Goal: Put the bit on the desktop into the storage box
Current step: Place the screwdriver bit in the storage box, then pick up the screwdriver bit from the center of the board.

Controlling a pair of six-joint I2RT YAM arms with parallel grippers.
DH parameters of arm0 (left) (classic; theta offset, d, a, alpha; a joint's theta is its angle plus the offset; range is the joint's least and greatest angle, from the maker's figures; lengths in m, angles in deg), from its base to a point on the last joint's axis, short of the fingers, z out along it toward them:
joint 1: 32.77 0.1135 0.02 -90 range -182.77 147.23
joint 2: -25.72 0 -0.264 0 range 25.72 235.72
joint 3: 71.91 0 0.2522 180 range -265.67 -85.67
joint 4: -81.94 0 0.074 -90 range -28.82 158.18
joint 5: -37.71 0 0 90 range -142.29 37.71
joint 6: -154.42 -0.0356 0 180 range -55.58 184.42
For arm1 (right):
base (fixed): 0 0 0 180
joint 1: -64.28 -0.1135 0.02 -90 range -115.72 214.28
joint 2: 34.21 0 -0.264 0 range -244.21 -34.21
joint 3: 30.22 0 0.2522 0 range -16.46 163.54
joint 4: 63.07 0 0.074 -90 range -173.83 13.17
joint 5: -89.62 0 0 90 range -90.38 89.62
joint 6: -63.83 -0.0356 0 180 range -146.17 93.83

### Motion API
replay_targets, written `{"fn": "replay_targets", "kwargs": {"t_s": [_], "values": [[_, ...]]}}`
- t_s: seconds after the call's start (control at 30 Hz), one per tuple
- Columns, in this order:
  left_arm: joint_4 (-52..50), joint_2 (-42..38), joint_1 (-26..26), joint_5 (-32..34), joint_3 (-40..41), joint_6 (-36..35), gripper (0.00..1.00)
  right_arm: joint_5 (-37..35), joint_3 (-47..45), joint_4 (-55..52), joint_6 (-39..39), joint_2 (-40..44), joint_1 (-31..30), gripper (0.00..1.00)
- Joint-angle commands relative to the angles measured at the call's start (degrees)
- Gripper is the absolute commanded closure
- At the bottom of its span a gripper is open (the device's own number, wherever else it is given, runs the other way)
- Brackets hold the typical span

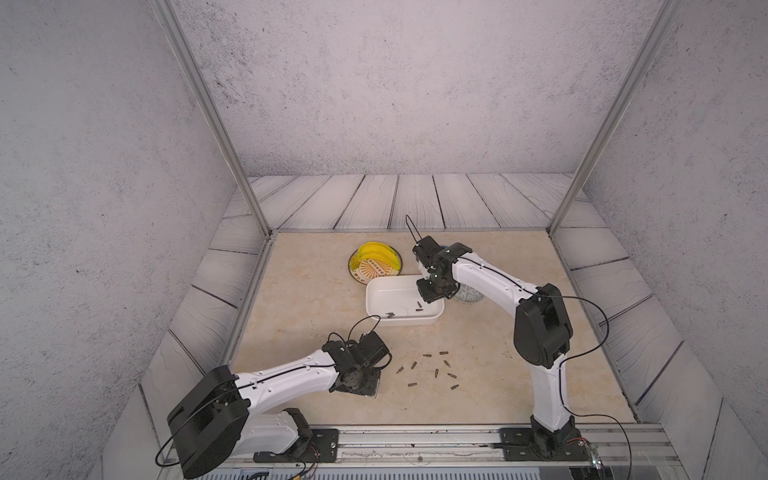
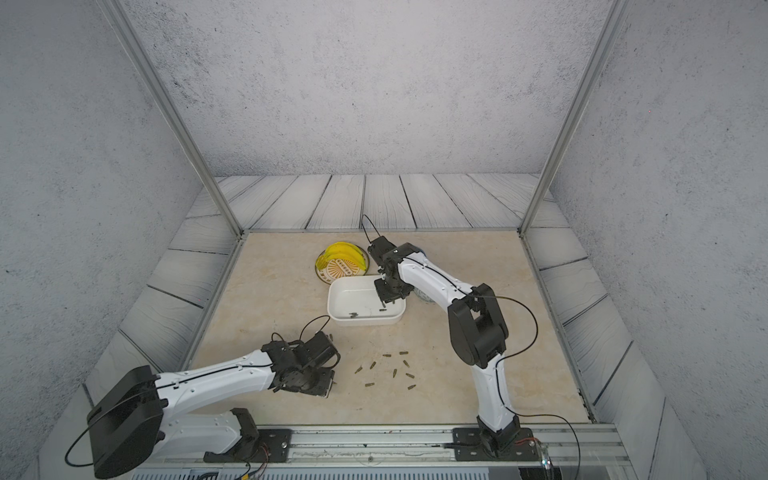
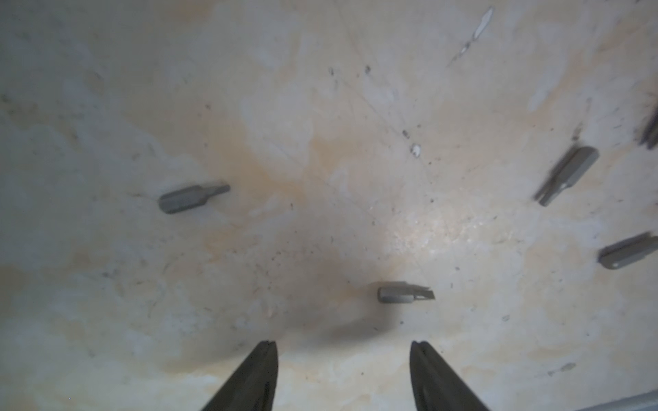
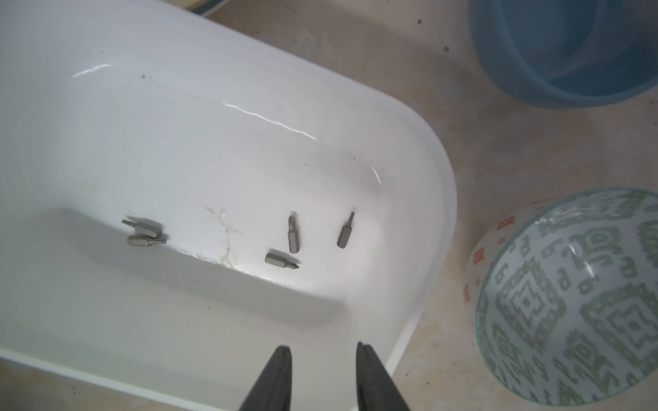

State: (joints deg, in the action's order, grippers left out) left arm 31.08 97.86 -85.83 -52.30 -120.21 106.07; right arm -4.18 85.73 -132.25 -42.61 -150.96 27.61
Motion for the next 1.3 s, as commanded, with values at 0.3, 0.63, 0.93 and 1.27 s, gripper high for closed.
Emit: {"fn": "replay_targets", "kwargs": {"t_s": [0.3,0.63,0.93,1.27], "values": [[2.55,6.56,-0.80,2.90,-1.35,0.47,0.36,-3.59,-2.24,-2.50,-1.01,9.69,0.28,0.65],[3.95,10.07,-0.91,3.09,-3.58,-0.16,0.37,-4.29,-3.66,-2.99,-1.06,12.51,0.96,0.64],[4.56,12.66,-0.89,3.14,-4.39,-0.34,0.48,-4.29,-4.66,-2.68,-1.05,13.42,1.60,0.64],[5.49,13.60,-0.91,2.28,-4.70,-0.60,0.65,-4.91,-6.10,-2.95,-1.45,16.15,1.90,0.64]]}}
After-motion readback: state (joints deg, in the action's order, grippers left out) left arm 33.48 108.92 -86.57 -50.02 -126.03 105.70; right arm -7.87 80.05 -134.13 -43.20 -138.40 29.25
